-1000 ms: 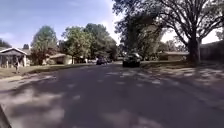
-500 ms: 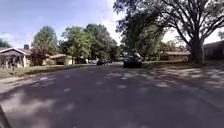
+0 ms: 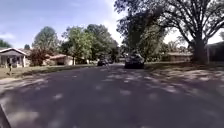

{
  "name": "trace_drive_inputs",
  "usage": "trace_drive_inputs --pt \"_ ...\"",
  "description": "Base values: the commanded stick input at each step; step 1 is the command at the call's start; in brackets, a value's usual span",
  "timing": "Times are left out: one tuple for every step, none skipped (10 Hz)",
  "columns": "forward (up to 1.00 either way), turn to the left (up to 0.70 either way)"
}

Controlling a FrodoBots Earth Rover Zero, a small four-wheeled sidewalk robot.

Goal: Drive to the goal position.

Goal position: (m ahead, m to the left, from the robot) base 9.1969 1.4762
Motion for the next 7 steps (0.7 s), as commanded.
trace_drive_inputs --pt "0.69 0.03" --pt "0.69 0.03" --pt "0.69 0.03" --pt "0.69 0.03" --pt "0.69 0.03" --pt "0.69 0.03" --pt "0.69 0.03"
